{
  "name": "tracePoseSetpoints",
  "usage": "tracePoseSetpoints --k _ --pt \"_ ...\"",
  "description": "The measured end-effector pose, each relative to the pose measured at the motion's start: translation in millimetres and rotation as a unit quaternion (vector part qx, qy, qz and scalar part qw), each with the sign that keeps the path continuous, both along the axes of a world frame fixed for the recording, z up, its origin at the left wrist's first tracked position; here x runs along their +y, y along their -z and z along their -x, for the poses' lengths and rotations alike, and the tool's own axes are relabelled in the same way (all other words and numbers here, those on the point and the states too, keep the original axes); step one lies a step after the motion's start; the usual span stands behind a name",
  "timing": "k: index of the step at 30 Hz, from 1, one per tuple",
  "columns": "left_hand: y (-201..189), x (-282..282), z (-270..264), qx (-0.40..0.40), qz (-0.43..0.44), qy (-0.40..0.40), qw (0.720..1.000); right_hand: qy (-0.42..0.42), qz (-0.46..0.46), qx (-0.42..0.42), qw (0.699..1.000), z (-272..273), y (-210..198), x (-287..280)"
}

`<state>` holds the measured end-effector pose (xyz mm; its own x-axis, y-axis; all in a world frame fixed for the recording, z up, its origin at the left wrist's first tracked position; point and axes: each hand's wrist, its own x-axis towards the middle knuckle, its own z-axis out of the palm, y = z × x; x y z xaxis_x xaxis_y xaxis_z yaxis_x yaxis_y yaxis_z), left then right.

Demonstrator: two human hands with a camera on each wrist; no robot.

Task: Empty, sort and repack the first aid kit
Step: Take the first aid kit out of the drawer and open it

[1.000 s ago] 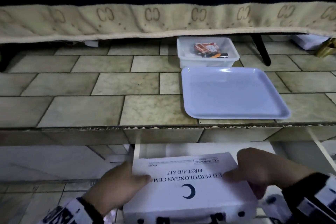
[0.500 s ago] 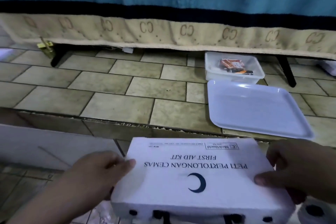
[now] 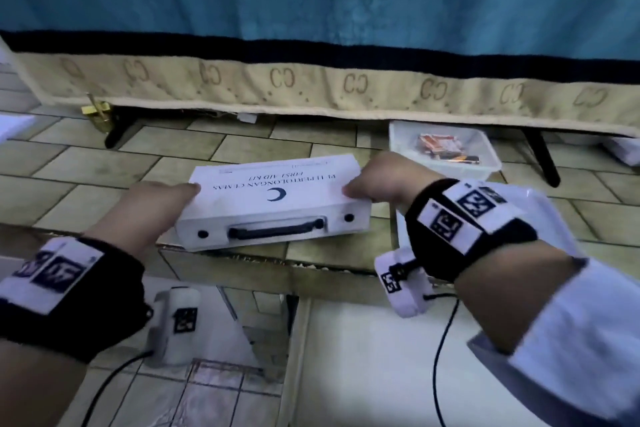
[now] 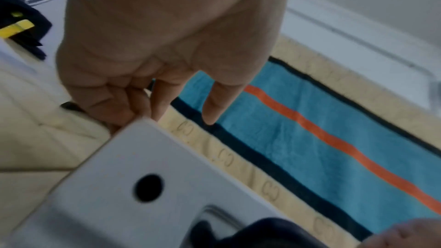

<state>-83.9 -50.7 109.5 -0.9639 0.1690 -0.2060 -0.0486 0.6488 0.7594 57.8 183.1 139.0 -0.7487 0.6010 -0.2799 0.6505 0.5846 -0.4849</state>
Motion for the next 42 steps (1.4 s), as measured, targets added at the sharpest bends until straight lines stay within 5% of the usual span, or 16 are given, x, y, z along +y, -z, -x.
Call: tracePoseSetpoints --k 4,7,9,12,15,19,22,28,33,36,39,41,42 --pt "14.2 2.6 3.1 0.021 0.021 0.038 0.999 0.038 0.107 0.115 0.987 -9.3 21.1 4.8" --pt "19.0 7.5 -27.3 0.195 0.044 0.077 0.977 0.017 0.082 0.243 0.967 -50.5 21.6 -0.8" --pt "20.6 12.4 -66.6 0.347 0.002 0.143 0.927 -0.040 0.106 0.270 0.956 -86.9 23.1 -4.5" --pt "41.2 20.8 -118.8 0.391 -0.033 0.387 0.834 -0.138 0.108 0.149 0.973 -141.6 37.5 -9.3" --pt "87.9 32.7 -158.4 0.223 0.105 0.565 0.788 -0.202 0.075 -0.052 0.975 -189.3 71.2 -8.2" --pt "147.2 37.1 -179.3 0.141 0.280 0.689 0.654 -0.244 0.072 -0.268 0.929 -239.7 123.3 -11.7" --pt "152.3 35.7 -184.1 0.108 0.345 0.689 0.628 -0.237 0.012 -0.295 0.926 -258.4 148.6 -17.4" --pt "155.0 34.5 -183.7 0.160 0.347 0.663 0.643 -0.144 -0.083 -0.269 0.948 -258.2 164.6 -13.6" --pt "151.1 39.2 -181.4 0.177 0.320 0.576 0.731 -0.063 -0.178 -0.206 0.960 -244.2 172.8 -10.2" --pt "142.2 36.3 -169.7 0.172 0.326 0.432 0.823 -0.014 -0.174 -0.149 0.973 -226.4 168.4 -16.5" --pt "117.0 23.8 -151.0 0.128 0.215 0.272 0.929 0.007 -0.084 -0.029 0.996 -195.4 150.6 -24.6" --pt "99.0 17.9 -131.6 0.095 0.073 0.131 0.984 0.049 0.069 0.099 0.991 -165.8 126.3 -28.4" --pt "93.2 14.7 -118.0 0.068 0.001 0.058 0.996 0.087 0.170 0.179 0.965 -149.1 115.2 -29.4"
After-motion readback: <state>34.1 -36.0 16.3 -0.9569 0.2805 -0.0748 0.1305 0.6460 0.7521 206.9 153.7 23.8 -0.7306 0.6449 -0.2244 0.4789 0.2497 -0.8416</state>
